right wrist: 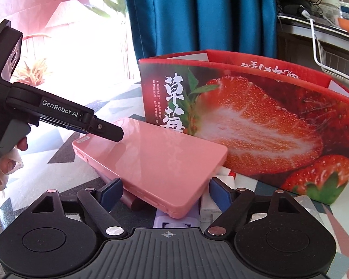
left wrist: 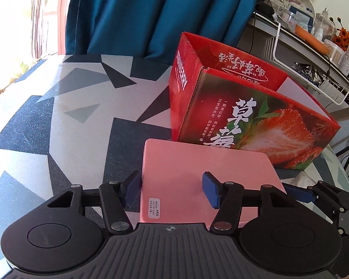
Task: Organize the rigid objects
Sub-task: 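Close the left tool on the pink flat box and lift it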
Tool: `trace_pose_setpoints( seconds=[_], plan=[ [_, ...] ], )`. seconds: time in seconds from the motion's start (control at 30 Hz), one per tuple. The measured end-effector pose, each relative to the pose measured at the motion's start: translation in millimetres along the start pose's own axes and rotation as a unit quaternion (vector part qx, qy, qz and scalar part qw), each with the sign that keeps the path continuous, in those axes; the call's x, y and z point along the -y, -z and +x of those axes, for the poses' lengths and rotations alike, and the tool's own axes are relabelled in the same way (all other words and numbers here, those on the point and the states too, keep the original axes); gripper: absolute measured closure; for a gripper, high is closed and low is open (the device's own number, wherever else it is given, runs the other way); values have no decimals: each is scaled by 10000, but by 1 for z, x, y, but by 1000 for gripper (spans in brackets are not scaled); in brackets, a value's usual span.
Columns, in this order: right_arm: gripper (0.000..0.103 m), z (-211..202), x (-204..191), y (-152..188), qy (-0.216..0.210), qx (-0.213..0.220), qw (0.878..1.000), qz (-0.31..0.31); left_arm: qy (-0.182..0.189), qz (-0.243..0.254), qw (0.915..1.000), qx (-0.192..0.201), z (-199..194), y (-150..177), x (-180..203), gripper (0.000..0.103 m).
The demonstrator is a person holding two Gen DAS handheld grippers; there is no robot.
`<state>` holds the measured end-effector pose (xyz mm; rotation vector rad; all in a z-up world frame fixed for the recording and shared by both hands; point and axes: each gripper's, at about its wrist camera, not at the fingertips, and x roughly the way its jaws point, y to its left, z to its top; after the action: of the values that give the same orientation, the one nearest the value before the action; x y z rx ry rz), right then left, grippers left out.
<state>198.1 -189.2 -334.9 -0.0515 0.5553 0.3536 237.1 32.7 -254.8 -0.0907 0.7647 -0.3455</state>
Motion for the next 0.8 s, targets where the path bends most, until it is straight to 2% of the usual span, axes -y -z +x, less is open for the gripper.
trace_pose_setpoints(
  seconds=[0.37,0.8],
  plan=[
    [23,-12,4,4,105,-210,9997,-42,-143,185,9997,86,-16,20,20,43],
    [24,-22,-2,6,124,-163,9997,-90,-273,182,9992,211,-30,25,27,42]
  ],
)
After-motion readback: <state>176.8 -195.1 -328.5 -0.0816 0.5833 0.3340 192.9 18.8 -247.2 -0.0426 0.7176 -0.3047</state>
